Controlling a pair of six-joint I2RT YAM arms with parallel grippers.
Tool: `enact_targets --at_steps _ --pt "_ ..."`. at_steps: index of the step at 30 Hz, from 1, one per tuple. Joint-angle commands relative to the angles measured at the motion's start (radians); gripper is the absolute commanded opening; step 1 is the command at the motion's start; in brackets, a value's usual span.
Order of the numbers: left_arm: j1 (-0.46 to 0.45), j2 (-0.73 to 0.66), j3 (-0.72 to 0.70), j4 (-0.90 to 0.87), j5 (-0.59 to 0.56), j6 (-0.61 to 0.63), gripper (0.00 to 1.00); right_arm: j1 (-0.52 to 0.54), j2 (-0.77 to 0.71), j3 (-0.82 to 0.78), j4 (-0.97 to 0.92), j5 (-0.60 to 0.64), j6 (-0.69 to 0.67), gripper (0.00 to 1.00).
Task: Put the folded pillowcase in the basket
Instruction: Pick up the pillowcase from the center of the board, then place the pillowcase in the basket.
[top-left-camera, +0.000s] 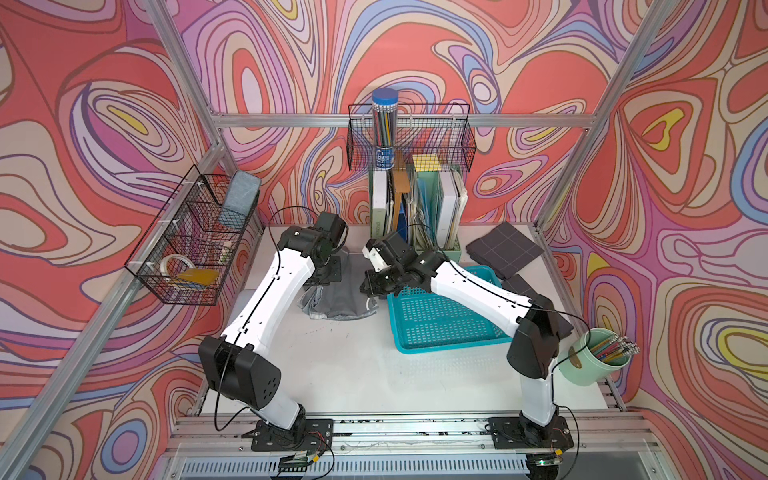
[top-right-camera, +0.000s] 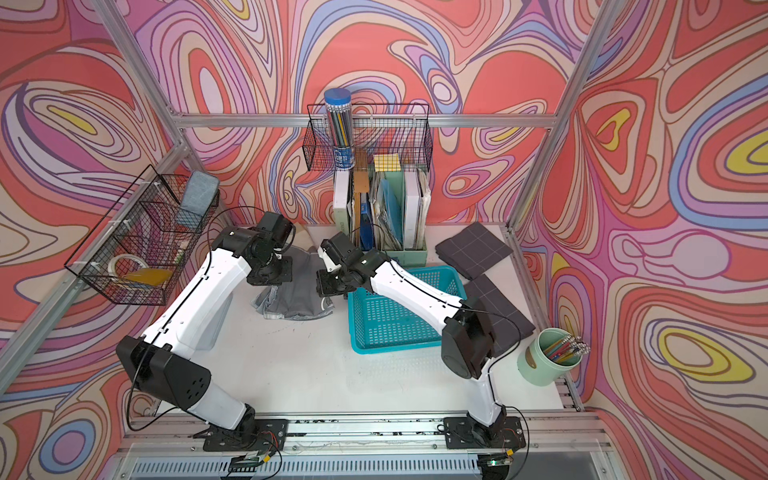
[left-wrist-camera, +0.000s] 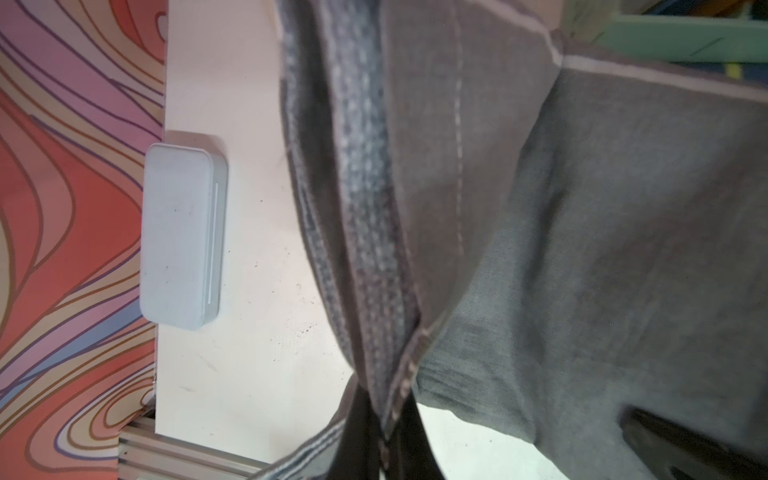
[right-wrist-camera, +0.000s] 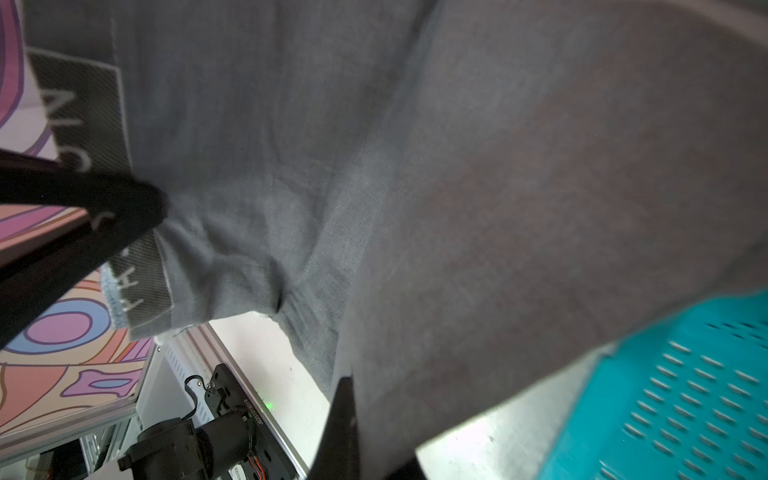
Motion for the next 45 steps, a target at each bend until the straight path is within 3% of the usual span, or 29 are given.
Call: enact_targets --at_steps 1,9,16,22,40,45 --pt "-0.067 0.019 0.034 -0.03 0.048 -0.053 0.0 -0.024 -0.096 -0.072 -0.067 0.122 0.002 0.0" --pt "-0.241 0.116 0.14 0.04 0.138 -0.114 0.0 -0.146 -0.367 -0.274 -0.168 0.27 0.023 0.0" --pt "-0.363 0.293 0.349 0.056 0.212 -0.129 0.0 -0.237 -0.485 -0.355 -0.25 0.363 -0.007 0.0" --pt "-0.408 0.419 0.454 0.07 0.27 -0.148 0.0 -0.339 -0.539 -0.412 -0.289 0.358 -0.027 0.0" --pt "-0.461 0.436 0.259 0.166 0.318 -0.219 0.0 -0.504 -0.471 -0.554 -0.268 0.403 -0.017 0.0" --pt "-0.462 0.441 0.21 0.167 0.27 -0.194 0.0 -0.506 -0.453 -0.596 -0.236 0.381 -0.019 0.0"
